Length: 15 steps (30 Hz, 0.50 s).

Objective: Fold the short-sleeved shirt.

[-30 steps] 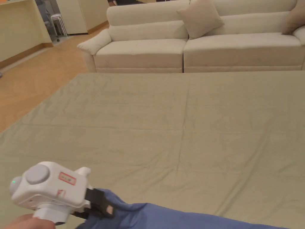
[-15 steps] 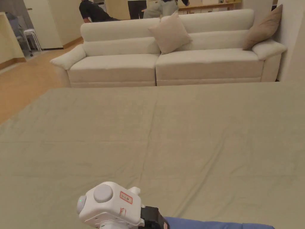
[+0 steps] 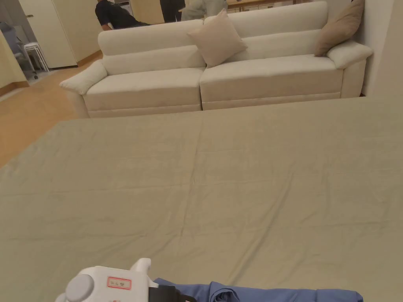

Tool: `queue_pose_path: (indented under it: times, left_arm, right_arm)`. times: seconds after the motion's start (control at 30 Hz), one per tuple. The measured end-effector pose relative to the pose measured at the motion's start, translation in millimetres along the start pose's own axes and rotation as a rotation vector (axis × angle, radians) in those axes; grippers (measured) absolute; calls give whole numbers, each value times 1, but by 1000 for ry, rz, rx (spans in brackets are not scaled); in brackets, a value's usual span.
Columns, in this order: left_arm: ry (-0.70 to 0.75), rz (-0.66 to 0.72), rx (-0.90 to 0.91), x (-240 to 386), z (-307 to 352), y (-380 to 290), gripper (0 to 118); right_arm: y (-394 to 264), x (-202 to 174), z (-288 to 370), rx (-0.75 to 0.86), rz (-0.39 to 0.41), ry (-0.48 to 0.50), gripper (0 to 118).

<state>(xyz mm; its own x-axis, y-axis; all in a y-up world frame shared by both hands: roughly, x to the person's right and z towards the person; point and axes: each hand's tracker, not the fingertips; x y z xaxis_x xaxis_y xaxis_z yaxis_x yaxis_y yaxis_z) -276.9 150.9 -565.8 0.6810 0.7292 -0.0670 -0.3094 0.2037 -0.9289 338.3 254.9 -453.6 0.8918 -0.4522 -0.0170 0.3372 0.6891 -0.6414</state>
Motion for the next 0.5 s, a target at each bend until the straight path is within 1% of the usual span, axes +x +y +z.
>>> queue_pose_path:
  times: [0.07,0.1,0.2,0.27,0.3,0.33,0.4,0.47,0.5]
  left_arm:
    - [21,-35,-16,2,-22,2,0]
    - [4,-23,-50,-1,-47,-2,0]
    - [24,-18,-101,5,-80,-2,0]
    - [-9,-42,-123,13,-107,-9,0]
    - [-51,-47,-161,22,-115,-11,0]
    - [-48,-59,-165,30,-120,-14,0]
    - [-90,-84,-186,42,-123,-23,0]
    - [-148,-93,-159,48,-102,-25,0]
    - [-156,-71,-114,46,-85,-23,0]
  right_arm:
    - [-1,2,0,-3,-4,-5,0]
    - [-1,3,1,-6,-5,-10,0]
    - [-1,6,2,-10,-8,-26,0]
    - [-1,7,2,-13,-13,-28,0]
    - [-1,7,2,-15,-15,-31,0]
    - [-1,7,1,-17,-14,-34,0]
    - [-1,5,0,-22,-11,-35,0]
    - [0,2,-1,-22,-5,-28,0]
    - [1,0,-1,-22,-1,-24,0]
